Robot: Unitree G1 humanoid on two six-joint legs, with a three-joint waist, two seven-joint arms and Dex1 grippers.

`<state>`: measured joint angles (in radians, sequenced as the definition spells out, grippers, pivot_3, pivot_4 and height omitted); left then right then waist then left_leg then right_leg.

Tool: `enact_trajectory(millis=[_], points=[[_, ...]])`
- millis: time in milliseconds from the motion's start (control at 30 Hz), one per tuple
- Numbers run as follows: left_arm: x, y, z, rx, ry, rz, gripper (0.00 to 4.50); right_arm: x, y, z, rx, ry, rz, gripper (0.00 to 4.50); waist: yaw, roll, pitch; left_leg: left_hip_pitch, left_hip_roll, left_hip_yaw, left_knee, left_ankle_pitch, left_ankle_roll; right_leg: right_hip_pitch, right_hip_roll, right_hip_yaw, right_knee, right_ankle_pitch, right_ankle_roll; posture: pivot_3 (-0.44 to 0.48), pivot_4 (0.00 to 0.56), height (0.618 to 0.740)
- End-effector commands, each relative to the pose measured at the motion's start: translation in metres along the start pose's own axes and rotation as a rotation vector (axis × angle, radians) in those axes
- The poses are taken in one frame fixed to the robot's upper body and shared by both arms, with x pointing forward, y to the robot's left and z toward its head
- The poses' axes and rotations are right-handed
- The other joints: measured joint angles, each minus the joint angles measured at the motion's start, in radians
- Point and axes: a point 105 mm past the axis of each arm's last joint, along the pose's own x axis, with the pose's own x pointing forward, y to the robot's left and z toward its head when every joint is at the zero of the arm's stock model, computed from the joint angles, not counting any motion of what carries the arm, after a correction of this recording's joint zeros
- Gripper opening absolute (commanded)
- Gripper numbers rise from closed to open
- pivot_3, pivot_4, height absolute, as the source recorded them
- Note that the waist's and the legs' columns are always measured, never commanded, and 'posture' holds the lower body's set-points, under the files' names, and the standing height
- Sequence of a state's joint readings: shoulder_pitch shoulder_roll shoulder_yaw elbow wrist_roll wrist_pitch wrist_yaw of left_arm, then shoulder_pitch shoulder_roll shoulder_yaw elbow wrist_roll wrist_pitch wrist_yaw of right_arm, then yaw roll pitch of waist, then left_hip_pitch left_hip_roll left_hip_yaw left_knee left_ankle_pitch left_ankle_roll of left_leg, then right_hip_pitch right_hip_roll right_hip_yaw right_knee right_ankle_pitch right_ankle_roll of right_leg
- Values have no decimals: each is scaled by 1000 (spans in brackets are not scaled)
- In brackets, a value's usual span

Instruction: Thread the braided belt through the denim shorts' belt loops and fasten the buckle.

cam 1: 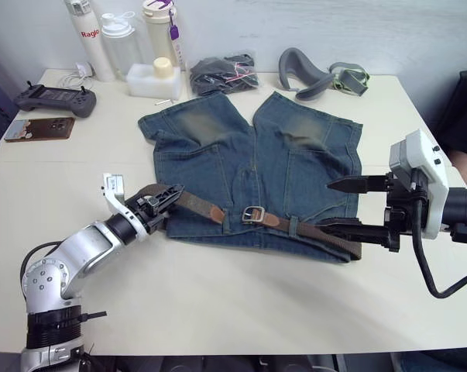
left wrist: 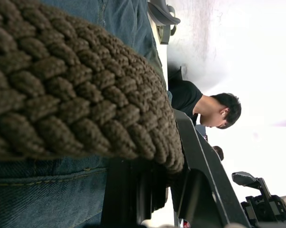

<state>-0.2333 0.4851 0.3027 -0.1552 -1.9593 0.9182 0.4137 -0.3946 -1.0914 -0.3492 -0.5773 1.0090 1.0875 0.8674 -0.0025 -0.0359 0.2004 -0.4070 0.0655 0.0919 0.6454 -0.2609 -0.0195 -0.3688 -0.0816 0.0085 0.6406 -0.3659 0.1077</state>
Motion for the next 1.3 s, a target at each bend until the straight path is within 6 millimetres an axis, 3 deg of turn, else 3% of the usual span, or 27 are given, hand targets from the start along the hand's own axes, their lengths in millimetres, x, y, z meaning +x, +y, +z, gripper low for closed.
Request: enact_trajectory(millis=[33, 333, 733, 1067, 1300], points=[[0, -9, -6, 23, 16, -24, 0, -3, -2, 5, -36, -3, -25, 4491, 0, 0, 0, 0, 0, 0, 0, 0, 0, 0, 0, 0, 0, 0, 0, 0, 150, 740], [-4, -1, 11, 49, 14, 28, 0, 1, -4, 3, -40, 5, -30, 4491, -1, 0, 0, 0, 1, 0, 0, 0, 0, 0, 0, 0, 0, 0, 0, 0, 150, 740], [-9, 0, 11, 81, 42, 56, 0, 6, -6, 3, -45, -14, -38, 4491, -1, 0, 0, 0, 1, 0, -1, 0, -1, -1, -1, 0, -1, 0, 0, 0, 150, 740], [-13, 0, 26, 92, 2, 76, 0, 9, -5, 0, -37, -12, -19, 4491, -1, 0, 0, 0, 1, 0, -1, 0, -1, -1, -1, 0, -1, 0, 0, 0, 150, 740], [-11, 4, 17, 82, 12, 92, 0, 9, -2, 1, -36, -8, 3, 4491, -1, 0, 0, 0, 1, 1, -1, 0, -1, -1, -1, 0, -1, 0, 0, 0, 150, 740]])
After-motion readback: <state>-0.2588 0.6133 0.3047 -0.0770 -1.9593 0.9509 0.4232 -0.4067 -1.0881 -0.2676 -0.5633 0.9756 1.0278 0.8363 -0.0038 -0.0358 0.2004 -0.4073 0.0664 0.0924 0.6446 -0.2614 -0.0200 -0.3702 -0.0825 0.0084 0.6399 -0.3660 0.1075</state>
